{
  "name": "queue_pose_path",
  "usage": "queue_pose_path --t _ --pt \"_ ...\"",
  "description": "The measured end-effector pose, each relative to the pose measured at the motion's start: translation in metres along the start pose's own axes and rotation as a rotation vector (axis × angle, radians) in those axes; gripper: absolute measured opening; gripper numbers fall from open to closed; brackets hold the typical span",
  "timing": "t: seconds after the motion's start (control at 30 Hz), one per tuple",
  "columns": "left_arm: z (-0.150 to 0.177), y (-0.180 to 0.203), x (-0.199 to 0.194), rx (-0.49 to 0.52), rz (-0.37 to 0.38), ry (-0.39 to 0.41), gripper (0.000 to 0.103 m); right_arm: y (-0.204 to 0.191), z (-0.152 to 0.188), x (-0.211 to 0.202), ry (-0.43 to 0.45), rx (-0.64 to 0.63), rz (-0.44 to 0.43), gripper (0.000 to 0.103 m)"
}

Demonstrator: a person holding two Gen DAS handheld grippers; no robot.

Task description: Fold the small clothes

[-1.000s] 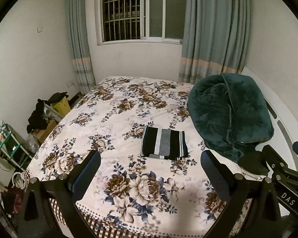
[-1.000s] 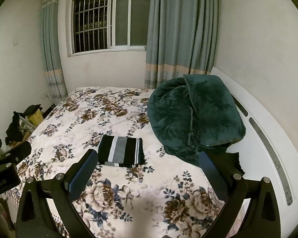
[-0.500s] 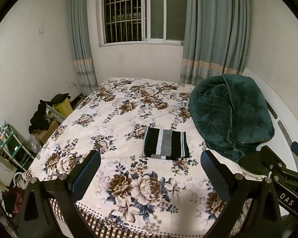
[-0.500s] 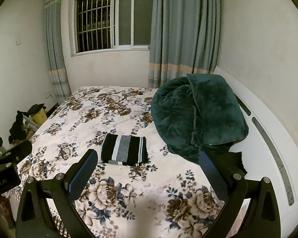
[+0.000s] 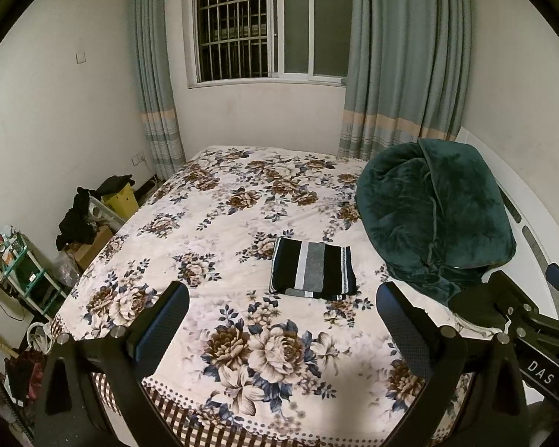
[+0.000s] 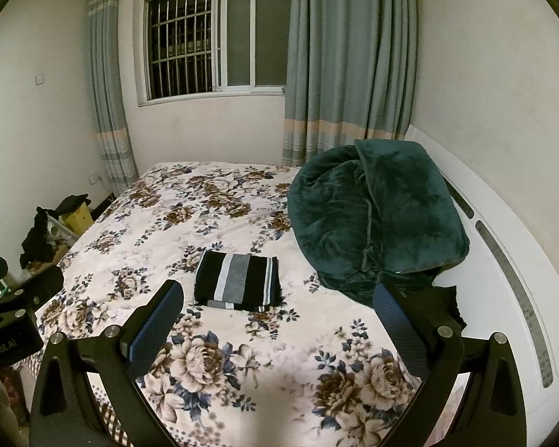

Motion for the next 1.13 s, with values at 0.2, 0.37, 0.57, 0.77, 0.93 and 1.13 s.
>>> queue_pose_path --t 0.2,0.37,0.57,0.77,0.93,1.13 --pt "0.0009 0.0003 -0.001 -0.001 -0.001 -0.001 0.103 -0.0027 0.0004 0.0002 0.002 0.0 -0.005 0.103" --pt "0.0008 0.0015 -0.0005 -0.003 -0.005 0.001 0.103 -0.0025 0.0014 -0.0005 0.001 0.004 -0.005 0.103" --pt "0.0004 0.0017 0.0 -0.002 -0.003 0.002 0.103 -0.0056 0.0013 -0.0002 0.002 0.005 -0.007 0.103" --pt "0.0006 0.0016 -0.0005 -0.002 -0.004 0.001 0.103 -0.0043 0.0019 -0.0007 0.003 0.005 -0.006 0.103" --pt "0.0003 0.0017 0.0002 -0.001 -0.001 0.002 0.103 -0.0044 0.0032 -0.0012 0.002 0.007 -0.004 0.103" --pt "0.0 -0.0006 -0.0063 0.004 -0.004 0.017 0.103 -0.0041 0.0038 -0.0017 0.004 0.009 -0.003 0.103"
Point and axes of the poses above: each gripper's, at about its wrist camera, not at the fingertips, and x roughly the way its jaws point, y to its right, z to its underside, the point moved 7 cm from there along x, roughly the way its jaws point, and after that the axes turned 1 degree about z, right-handed, at the moved point
